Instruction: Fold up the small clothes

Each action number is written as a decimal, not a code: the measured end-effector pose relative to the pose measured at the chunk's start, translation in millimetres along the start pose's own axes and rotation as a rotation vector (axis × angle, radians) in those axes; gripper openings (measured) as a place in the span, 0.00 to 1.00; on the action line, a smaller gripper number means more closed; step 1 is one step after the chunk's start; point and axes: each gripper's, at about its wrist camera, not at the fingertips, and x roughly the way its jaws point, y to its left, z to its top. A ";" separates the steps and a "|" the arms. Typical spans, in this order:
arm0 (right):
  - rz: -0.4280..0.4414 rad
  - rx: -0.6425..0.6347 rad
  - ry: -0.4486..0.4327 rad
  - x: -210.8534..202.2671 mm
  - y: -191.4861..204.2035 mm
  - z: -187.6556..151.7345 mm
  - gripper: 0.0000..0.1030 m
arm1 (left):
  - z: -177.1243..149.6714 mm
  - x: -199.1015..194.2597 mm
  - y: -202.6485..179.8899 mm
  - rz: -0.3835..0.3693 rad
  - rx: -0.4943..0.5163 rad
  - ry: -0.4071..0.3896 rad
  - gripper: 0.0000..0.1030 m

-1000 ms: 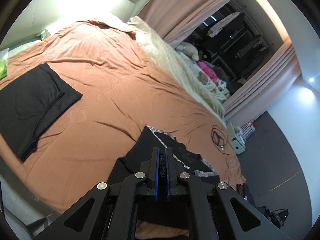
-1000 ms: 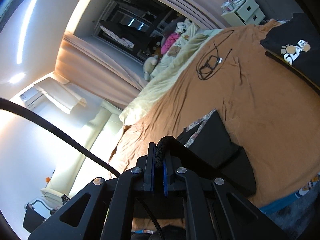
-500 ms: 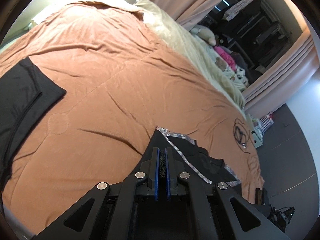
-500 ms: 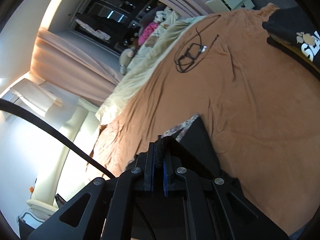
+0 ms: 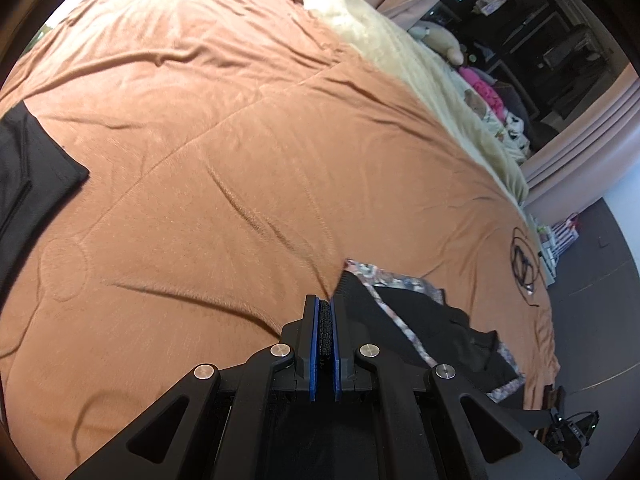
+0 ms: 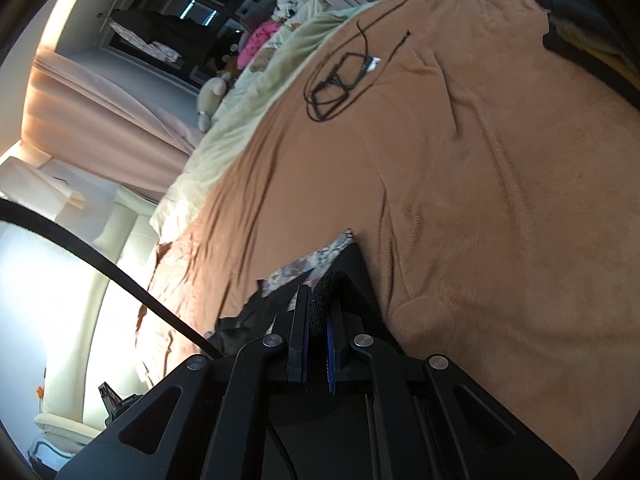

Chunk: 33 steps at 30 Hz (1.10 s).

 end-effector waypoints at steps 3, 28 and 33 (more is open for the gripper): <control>-0.022 0.003 0.016 7.7 0.1 1.6 0.03 | 1.3 15.9 5.4 0.020 -0.004 0.013 0.05; -0.279 -0.265 0.106 -50.5 58.9 -35.4 0.65 | -31.9 29.5 -20.0 0.173 0.324 0.175 0.56; -0.331 -0.328 0.175 -53.4 68.3 -48.3 0.65 | -43.4 33.8 -15.8 0.212 0.378 0.235 0.56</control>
